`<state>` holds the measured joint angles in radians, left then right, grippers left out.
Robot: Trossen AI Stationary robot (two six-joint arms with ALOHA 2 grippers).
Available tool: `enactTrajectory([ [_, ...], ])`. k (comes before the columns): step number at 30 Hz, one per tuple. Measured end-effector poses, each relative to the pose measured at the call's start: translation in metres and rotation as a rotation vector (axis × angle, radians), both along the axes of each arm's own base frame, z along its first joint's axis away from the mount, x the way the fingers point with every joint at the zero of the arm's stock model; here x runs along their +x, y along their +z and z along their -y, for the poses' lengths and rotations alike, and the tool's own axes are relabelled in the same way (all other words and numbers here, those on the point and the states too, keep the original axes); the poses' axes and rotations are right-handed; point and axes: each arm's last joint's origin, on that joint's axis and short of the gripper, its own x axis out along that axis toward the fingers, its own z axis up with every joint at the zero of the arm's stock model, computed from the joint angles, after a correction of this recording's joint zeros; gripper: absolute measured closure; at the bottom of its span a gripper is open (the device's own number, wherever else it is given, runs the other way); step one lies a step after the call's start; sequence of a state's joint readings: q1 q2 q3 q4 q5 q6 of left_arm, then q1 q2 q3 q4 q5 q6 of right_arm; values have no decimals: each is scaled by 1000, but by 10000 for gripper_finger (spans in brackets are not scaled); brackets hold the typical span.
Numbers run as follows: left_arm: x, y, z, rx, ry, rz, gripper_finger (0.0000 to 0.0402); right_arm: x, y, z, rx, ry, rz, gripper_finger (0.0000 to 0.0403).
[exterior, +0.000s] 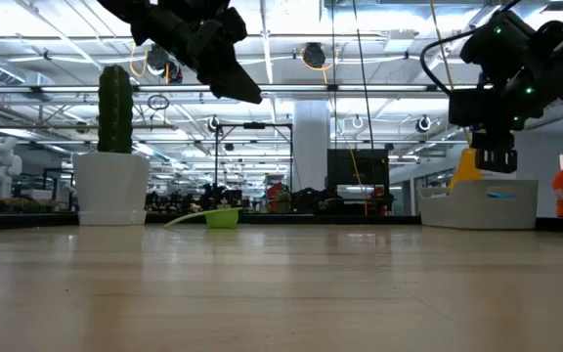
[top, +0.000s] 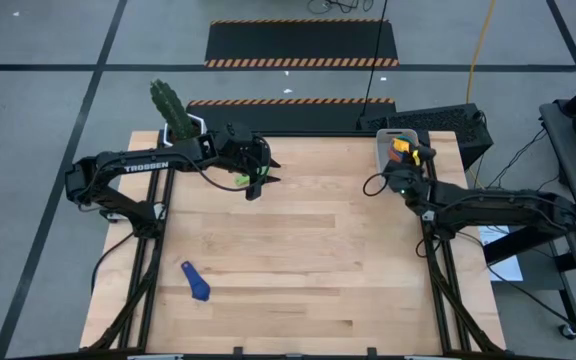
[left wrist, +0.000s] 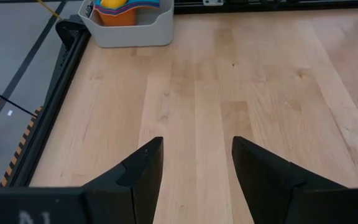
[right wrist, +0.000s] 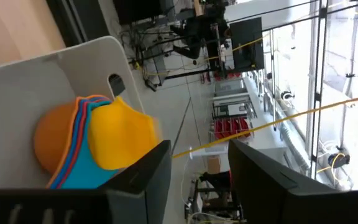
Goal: Nest measuring cups in basket
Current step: Stack the yellow measuring cup on top of the light blue measuring cup in the gray bin
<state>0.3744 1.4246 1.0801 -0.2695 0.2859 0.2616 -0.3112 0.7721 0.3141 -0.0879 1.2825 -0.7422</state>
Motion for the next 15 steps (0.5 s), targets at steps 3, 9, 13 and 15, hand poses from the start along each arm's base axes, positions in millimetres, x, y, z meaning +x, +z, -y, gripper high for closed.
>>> enactTrajectory([
  [3, 0, 0, 0, -1, 0, 0, 206, -1, 3, -1, -10, 4, 24, 248],
  [9, 0, 0, 0, -1, 0, 0, 206, -4, 8, -4, -38, -6, 54, 248],
  [13, 0, 0, 0, 0, 0, 0, 206, -5, 11, -8, -55, 6, 81, 248],
  [15, 0, 0, 0, 2, -1, 1, 206, -5, 13, -10, -64, 17, 91, 248],
])
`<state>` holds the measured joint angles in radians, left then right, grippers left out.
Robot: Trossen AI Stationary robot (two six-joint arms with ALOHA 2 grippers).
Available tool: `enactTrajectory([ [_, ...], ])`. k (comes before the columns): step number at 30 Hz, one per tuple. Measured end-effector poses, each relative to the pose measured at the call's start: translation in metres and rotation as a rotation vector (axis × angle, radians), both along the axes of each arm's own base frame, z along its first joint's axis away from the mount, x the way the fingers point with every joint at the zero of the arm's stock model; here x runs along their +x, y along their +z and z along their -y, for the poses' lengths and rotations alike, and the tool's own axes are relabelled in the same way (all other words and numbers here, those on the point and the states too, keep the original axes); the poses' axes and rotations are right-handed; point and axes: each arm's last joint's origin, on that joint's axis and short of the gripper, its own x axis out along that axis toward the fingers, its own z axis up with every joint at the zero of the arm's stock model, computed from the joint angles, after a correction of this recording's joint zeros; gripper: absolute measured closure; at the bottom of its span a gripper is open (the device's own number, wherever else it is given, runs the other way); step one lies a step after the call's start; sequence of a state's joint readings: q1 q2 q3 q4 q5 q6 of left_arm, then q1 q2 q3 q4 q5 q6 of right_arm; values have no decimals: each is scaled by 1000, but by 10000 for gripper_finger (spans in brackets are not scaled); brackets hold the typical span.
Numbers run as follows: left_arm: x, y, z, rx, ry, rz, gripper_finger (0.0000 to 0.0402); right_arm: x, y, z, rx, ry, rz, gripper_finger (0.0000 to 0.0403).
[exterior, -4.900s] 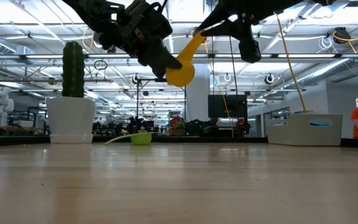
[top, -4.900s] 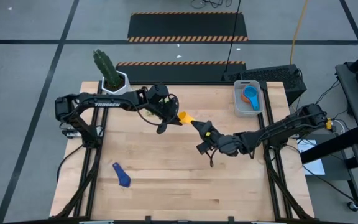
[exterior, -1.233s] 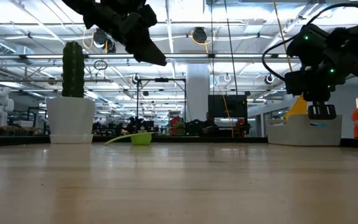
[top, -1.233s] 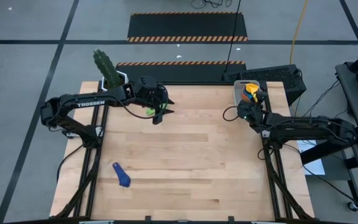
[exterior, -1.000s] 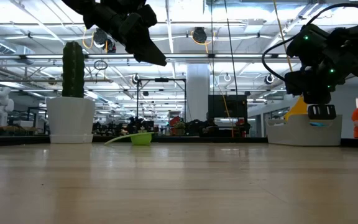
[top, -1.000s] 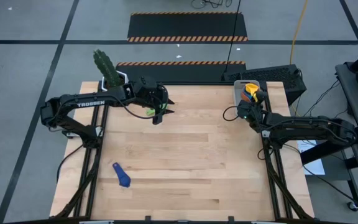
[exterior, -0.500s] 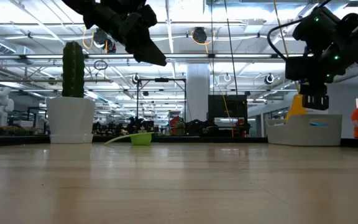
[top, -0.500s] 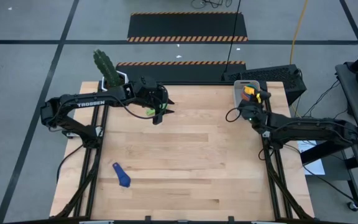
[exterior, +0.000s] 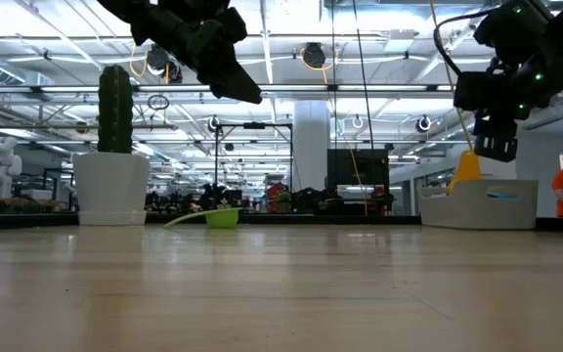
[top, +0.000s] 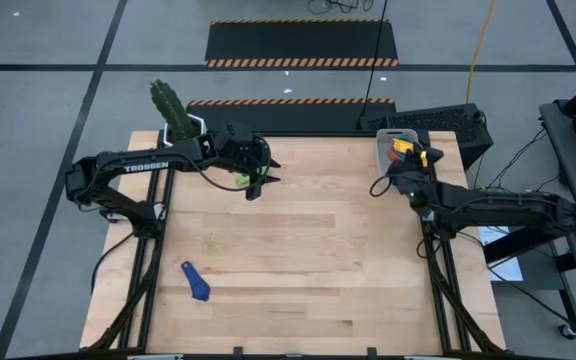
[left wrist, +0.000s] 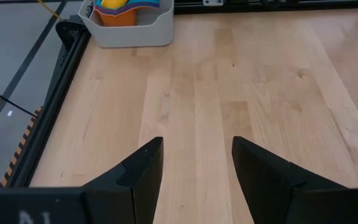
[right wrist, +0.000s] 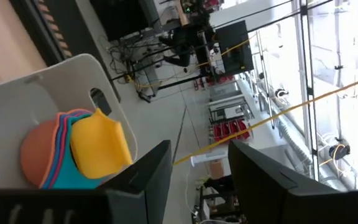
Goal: Nest measuring cups in basket
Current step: Stack the yellow measuring cup on top of the light blue measuring cup in the gray bin
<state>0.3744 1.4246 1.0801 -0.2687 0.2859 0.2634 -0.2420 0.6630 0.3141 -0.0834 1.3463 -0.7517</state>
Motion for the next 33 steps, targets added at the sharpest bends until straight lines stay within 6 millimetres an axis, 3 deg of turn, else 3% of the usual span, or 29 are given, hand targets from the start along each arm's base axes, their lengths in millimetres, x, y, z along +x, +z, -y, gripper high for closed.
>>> enactTrajectory([
  [10, 1, 1, 0, 7, -2, 11, 206, -6, 8, -5, -47, -28, -3, 248],
  [14, 1, 2, 0, 10, -2, 19, 206, -3, 16, -6, -62, -4, 96, 248],
  [17, 2, 3, -1, 17, -2, 38, 206, 4, 29, -10, -84, 63, 301, 248],
  [21, 4, 6, -1, 29, -2, 68, 206, 14, 52, -14, -111, 158, 841, 256],
  [23, 5, 8, -2, 39, -2, 92, 206, 20, 55, -15, -106, 187, 988, 272],
  [29, 8, 14, -3, 64, -2, 157, 206, 57, 60, -9, -111, 47, 808, 355],
  [33, 9, 23, -4, 71, 1, 186, 206, 85, 77, 0, -128, 0, 780, 397],
])
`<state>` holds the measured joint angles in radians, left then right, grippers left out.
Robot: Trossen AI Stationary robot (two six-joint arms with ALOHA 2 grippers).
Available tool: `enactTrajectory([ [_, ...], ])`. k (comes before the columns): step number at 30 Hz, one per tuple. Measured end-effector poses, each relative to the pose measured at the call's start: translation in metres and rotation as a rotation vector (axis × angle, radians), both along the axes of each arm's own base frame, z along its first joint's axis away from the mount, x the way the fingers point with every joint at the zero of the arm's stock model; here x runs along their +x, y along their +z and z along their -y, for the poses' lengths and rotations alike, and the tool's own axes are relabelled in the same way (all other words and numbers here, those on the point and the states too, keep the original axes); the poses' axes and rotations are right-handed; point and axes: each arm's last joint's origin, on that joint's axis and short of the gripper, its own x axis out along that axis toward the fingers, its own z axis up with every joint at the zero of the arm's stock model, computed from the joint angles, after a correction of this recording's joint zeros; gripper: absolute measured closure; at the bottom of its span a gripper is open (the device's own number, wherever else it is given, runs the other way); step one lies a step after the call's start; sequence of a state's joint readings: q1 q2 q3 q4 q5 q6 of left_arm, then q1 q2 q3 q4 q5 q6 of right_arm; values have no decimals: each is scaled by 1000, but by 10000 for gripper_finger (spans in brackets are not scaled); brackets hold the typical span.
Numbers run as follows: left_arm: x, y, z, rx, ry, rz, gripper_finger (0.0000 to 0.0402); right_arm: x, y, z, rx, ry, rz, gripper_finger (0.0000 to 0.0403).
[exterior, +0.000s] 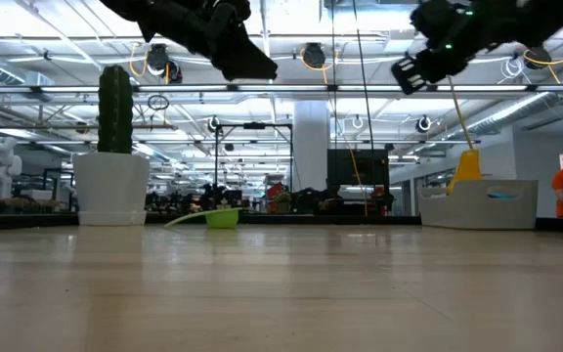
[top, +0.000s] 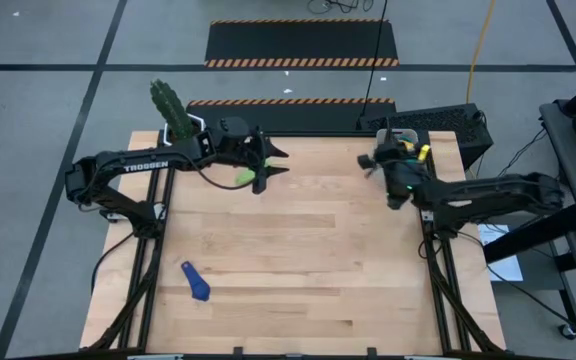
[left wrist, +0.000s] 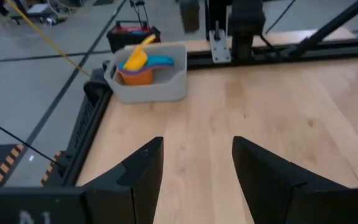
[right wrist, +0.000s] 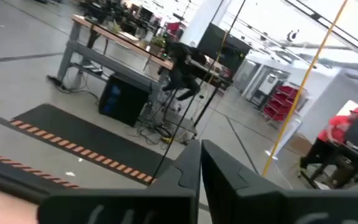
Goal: Nest measuring cups in basket
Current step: Stack the yellow measuring cup on top of the light blue measuring cup in the gray bin
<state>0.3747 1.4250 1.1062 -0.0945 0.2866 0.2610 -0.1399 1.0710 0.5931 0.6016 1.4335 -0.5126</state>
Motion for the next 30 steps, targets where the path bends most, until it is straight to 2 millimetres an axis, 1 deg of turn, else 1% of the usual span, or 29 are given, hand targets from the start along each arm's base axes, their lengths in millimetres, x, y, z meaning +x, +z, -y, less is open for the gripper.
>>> enactTrajectory([
  [3, 1, 8, 0, 0, 1, 6, 206, 19, 4, 8, 2, 3, 40, 393],
  [5, 0, 11, 0, -5, 1, -3, 206, 30, 4, 13, 9, 79, 127, 396],
  [7, 1, 12, 0, -5, 1, -2, 206, 38, -2, 17, 45, 209, 249, 401],
  [9, 0, 12, 0, -6, 1, -5, 206, 44, -11, 23, 118, 336, 350, 401],
  [10, 0, 12, 0, -8, 1, -9, 206, 46, -16, 27, 155, 363, 377, 401],
  [12, 0, 11, 0, -8, -1, -19, 206, 47, -28, 32, 226, 360, 380, 402],
  [14, 0, 10, 1, -3, -7, -32, 206, 43, -40, 36, 311, 334, 339, 402],
  [16, -1, 8, 1, 4, -12, -44, 206, 39, -44, 41, 407, 294, 303, 402],
  [19, -1, 8, 1, 9, -15, -45, 206, 29, -35, 49, 533, 205, 240, 403],
  [24, -1, 8, 1, 9, -15, -45, 206, 10, -13, 65, 636, 27, 130, 403],
  [27, -1, 8, 2, 8, -16, -45, 206, -7, -15, 75, 717, -74, 95, 403],
  [30, -1, 8, 2, 8, -16, -45, 206, -18, -24, 82, 782, -128, 96, 403],
])
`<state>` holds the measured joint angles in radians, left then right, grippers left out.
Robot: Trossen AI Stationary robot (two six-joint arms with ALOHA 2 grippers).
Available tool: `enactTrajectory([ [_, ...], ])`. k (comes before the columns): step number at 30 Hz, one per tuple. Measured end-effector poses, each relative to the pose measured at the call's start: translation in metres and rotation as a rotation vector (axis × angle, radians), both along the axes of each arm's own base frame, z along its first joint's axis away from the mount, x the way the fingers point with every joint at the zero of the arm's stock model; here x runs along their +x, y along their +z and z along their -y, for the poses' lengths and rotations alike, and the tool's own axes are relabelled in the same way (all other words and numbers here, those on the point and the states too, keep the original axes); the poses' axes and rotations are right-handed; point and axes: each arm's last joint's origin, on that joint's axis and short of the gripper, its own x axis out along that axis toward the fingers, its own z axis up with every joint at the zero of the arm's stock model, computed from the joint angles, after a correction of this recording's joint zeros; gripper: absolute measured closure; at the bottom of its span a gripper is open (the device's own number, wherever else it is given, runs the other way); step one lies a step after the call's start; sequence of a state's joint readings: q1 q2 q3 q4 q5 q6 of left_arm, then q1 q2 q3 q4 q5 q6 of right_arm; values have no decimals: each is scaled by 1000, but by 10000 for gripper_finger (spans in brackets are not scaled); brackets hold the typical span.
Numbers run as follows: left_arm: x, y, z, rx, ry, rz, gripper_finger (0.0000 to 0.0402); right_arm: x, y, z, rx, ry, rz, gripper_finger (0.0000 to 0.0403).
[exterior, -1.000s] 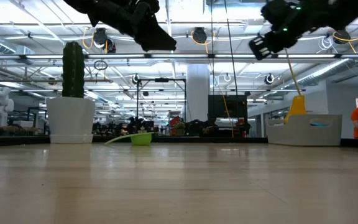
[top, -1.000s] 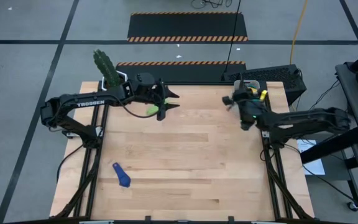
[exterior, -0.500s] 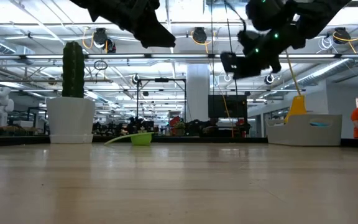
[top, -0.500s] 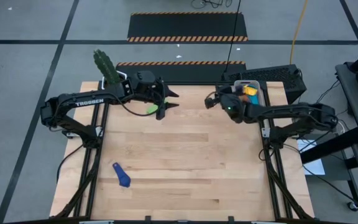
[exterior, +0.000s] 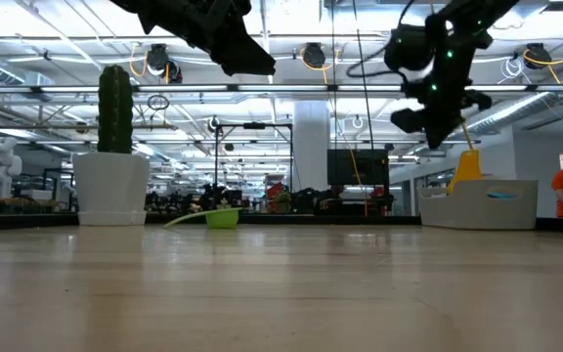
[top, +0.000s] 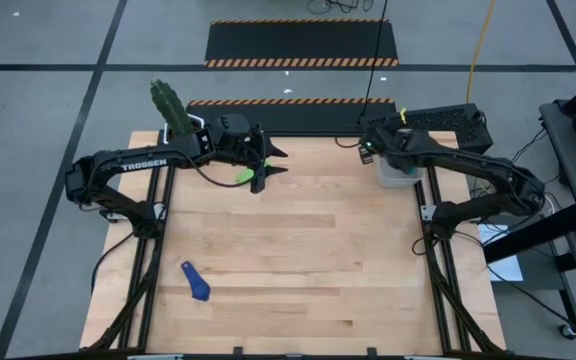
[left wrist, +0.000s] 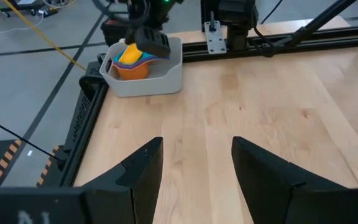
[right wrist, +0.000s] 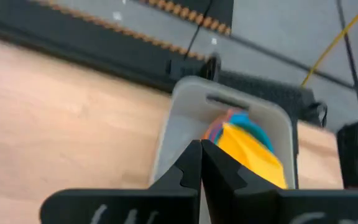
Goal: Nest measuring cups in basket
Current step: Stack the yellow measuring cup on top of the light blue measuring cup in the gray bin
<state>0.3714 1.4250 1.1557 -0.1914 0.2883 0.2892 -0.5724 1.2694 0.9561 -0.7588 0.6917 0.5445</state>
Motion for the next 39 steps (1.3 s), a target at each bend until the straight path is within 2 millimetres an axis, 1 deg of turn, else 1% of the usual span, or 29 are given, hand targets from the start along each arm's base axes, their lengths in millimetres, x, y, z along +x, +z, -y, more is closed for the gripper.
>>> enactTrajectory([
  [5, 0, 0, 0, 1, -1, 0, 206, -9, -16, 3, 52, -15, -17, 403],
  [12, 0, 0, 0, 1, -1, 0, 206, -14, -27, 1, 79, -28, -45, 403],
  [21, 0, 0, 0, 4, -2, 0, 206, -7, -22, 4, 15, 19, -5, 403],
  [25, 0, 0, 0, 4, -2, 1, 206, -9, -21, 5, -35, -26, -35, 403],
  [35, 0, 0, 0, 12, -5, 0, 206, -19, -24, 5, -6, -92, -88, 403],
  [39, 0, 0, 0, 12, -5, 0, 206, -19, -24, 6, -15, -94, -83, 403],
])
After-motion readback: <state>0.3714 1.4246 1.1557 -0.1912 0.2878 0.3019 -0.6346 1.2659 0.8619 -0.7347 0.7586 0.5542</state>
